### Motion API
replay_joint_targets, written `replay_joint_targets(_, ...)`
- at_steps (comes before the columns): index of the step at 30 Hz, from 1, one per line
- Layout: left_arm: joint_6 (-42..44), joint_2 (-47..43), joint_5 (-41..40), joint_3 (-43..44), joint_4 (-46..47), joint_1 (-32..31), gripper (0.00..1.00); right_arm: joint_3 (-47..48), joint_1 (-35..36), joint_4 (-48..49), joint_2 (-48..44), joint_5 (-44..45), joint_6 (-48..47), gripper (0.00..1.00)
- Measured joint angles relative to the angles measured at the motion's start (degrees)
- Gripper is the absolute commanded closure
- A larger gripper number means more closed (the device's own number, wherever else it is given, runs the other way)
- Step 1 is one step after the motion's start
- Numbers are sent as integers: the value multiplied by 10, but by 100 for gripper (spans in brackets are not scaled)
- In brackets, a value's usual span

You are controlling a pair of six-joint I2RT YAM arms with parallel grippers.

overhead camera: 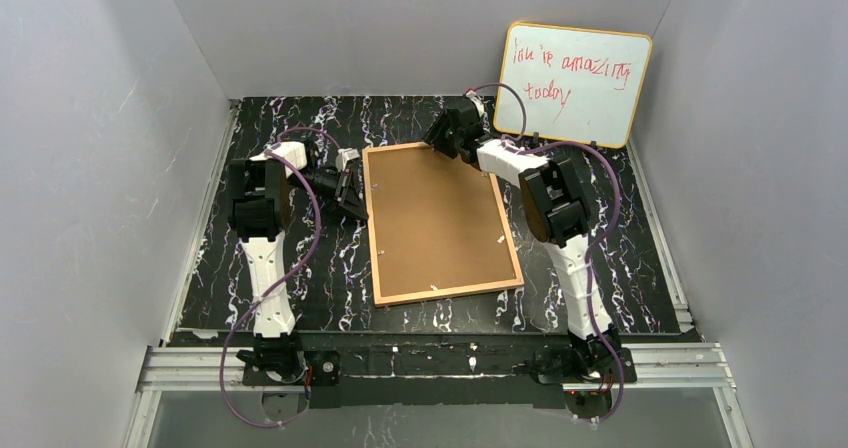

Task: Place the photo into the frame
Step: Install the photo frame at the center of the board.

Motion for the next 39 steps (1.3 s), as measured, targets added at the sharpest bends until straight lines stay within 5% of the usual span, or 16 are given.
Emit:
replay_joint_targets(24, 3, 0, -1, -1, -5, -2, 91, -13, 1, 45, -34, -74, -54, 43)
replay_joint_targets(39, 3, 0, 0, -4, -8, -2, 92, -70, 10, 28, -63, -16, -66, 44)
